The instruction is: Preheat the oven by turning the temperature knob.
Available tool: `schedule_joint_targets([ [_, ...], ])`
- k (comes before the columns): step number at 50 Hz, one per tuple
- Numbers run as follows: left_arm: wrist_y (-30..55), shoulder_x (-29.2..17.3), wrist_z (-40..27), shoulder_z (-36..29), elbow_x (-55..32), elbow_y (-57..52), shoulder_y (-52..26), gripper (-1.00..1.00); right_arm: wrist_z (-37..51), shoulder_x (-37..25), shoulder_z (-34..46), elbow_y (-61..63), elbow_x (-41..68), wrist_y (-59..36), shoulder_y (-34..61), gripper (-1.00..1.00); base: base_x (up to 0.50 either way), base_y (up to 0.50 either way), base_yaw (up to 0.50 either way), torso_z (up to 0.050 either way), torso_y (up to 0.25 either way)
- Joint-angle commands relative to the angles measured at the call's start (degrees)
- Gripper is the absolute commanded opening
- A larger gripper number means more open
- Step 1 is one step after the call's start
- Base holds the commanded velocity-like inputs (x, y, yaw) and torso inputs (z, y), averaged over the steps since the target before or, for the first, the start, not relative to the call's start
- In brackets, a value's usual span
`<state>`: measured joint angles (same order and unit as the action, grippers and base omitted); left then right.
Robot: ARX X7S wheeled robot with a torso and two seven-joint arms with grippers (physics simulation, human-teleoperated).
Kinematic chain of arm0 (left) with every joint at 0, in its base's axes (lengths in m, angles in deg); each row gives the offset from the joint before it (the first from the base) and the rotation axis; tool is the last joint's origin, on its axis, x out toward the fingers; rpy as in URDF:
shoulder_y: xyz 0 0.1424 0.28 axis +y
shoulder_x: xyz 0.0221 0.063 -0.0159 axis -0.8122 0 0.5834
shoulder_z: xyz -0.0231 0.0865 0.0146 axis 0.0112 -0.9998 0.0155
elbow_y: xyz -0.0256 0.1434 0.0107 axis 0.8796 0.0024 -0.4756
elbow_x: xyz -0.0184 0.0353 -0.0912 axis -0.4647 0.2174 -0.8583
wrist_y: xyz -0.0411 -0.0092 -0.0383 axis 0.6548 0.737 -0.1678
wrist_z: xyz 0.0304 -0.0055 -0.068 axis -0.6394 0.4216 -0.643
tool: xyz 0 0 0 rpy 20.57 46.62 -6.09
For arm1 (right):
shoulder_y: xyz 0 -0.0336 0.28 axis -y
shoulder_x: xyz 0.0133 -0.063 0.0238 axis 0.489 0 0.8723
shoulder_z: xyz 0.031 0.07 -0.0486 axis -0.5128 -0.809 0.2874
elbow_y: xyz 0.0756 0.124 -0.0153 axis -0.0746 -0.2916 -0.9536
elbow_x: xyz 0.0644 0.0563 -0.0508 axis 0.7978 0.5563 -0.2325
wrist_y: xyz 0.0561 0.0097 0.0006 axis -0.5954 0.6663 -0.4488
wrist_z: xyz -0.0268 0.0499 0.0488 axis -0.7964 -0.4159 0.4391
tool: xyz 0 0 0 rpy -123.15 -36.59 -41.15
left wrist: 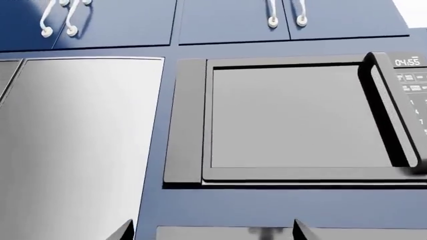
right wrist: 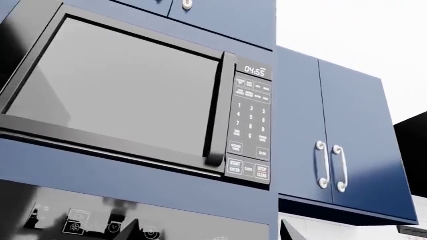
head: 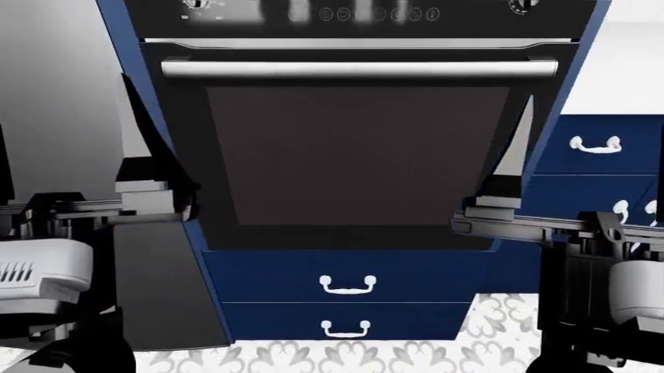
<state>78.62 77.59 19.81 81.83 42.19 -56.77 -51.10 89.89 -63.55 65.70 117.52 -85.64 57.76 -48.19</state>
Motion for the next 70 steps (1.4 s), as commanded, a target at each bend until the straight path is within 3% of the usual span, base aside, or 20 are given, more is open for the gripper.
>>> schedule_joint_targets([
  [1,-0.06,-0.42,-0.49,-0.23,-0.38,-0.27,0.01,1.0,0.59,-0.41,0.23,0.01,0.17,-0.51,0.03,1.0,0.0,0.0,0.0,0.0,0.0],
  [20,0.15,-1.26,-1.19,-0.38,-1.08,-0.48,0.04,1.0,0.91,-0.77,0.62,1.35,1.81,-1.05,-0.39,1.0,0.0,0.0,0.0,0.0,0.0],
  [34,0.35,-1.84,-1.71,-0.55,-1.51,-1.14,-0.02,1.0,1.76,-1.35,1.39,0.82,0.92,-1.31,0.0,1.0,0.47,0.0,0.0,0.0,0.0],
  [64,0.41,-3.0,-2.74,-0.69,-2.44,-2.02,0.08,1.0,2.01,-2.65,1.82,3.16,2.16,-1.71,-1.49,1.0,0.06,0.0,0.0,0.0,0.0],
  [70,-3.33,-3.74,-0.69,-0.39,-5.18,-1.68,1.04,1.0,2.27,-2.75,2.24,1.93,2.24,-1.17,-0.91,1.0,0.0,0.0,0.0,0.006,0.0],
])
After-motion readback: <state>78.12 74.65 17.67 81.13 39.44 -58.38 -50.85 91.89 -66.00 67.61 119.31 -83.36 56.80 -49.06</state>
